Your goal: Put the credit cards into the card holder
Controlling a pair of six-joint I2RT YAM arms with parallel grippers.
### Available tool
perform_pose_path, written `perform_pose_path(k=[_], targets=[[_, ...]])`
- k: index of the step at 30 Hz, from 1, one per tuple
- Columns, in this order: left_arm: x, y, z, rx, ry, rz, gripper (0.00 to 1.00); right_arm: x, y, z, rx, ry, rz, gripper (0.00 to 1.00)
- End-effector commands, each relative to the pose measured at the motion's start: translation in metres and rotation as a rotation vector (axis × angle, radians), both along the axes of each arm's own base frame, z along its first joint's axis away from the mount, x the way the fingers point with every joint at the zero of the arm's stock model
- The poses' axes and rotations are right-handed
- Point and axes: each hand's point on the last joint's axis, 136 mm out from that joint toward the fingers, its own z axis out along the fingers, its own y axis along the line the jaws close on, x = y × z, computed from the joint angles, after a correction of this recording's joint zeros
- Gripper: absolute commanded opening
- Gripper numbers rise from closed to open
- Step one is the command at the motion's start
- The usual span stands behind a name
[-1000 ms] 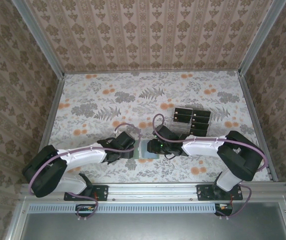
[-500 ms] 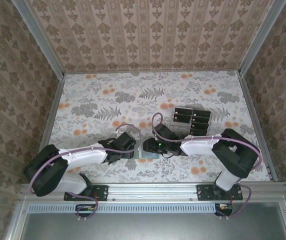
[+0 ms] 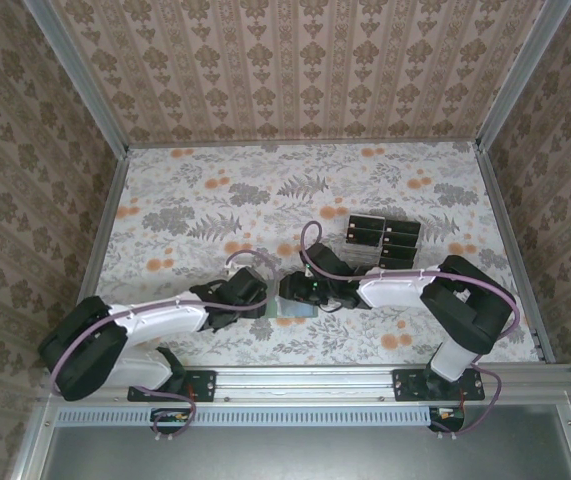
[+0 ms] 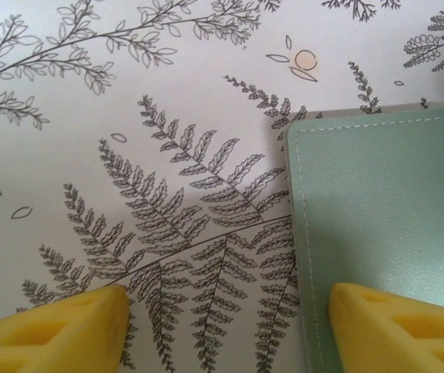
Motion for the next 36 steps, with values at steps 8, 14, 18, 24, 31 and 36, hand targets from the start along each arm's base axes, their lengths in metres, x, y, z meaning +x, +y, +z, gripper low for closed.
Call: perform_pose_path(k=[8,14,18,24,31,36], targets=[[0.002,0.025,0.023,-0.08,-0.108,0.132,0.7,0.004,0.029,0.008,0.021,0.02,0.031,0.43],[-0.001,0.045,0.033,-0.089,-0.155,0.193,0.7,0.003,0.055,0.017,0.027,0.016,0.069,0.43],[-0.004,0.057,0.037,-0.101,-0.176,0.219,0.7,0.005,0.067,0.023,0.027,0.011,0.092,0.43],[-0.005,0.047,0.038,-0.123,-0.157,0.157,0.72,0.006,0.03,0.032,-0.109,-0.05,0.07,0.44],[0.004,0.012,0.038,-0.141,-0.113,0.058,0.76,0.004,-0.028,0.018,-0.309,-0.079,0.029,0.45],[0.011,-0.008,0.039,-0.117,-0.105,0.01,0.77,0.003,-0.045,0.011,-0.357,-0.087,0.018,0.45]])
